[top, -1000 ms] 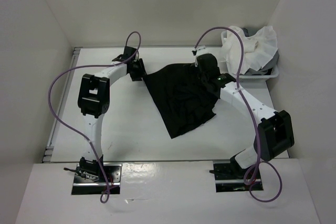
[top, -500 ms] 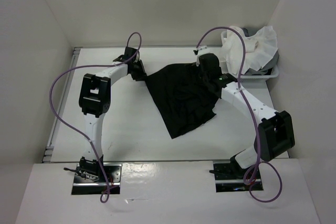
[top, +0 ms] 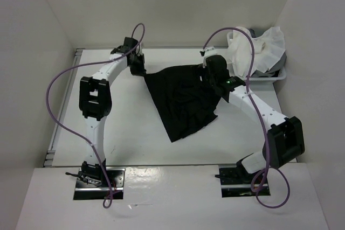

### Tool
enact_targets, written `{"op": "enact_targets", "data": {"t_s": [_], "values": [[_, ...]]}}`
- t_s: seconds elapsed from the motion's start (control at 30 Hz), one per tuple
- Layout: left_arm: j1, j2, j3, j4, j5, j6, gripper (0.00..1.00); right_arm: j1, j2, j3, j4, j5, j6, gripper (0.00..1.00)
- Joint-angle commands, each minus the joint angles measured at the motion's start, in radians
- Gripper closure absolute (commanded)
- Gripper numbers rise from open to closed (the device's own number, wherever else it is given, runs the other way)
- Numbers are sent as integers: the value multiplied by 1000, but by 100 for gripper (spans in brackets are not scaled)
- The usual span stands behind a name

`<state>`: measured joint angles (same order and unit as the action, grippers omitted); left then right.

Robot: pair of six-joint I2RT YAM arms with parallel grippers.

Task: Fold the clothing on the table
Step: Flatten the skirt out

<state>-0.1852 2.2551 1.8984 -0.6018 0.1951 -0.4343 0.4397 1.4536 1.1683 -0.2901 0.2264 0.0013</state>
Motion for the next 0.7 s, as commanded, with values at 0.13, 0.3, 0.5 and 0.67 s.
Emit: {"op": "enact_targets", "data": {"t_s": [0.13,0.3,0.5,0.67], "values": [[-114,133,774,-401,-35,293,98,-78,-44,-13,60,47,32,2],[-264,104,1012,-479,-36,506,98,-110,-44,-4,60,38,42,2],[-247,-50,1062,-512,381,545,100,-110,-65,-13,60,37,42,2],[-287,-224,1062,-526,428,594,100,-110,-65,-13,69,13,31,2]]}}
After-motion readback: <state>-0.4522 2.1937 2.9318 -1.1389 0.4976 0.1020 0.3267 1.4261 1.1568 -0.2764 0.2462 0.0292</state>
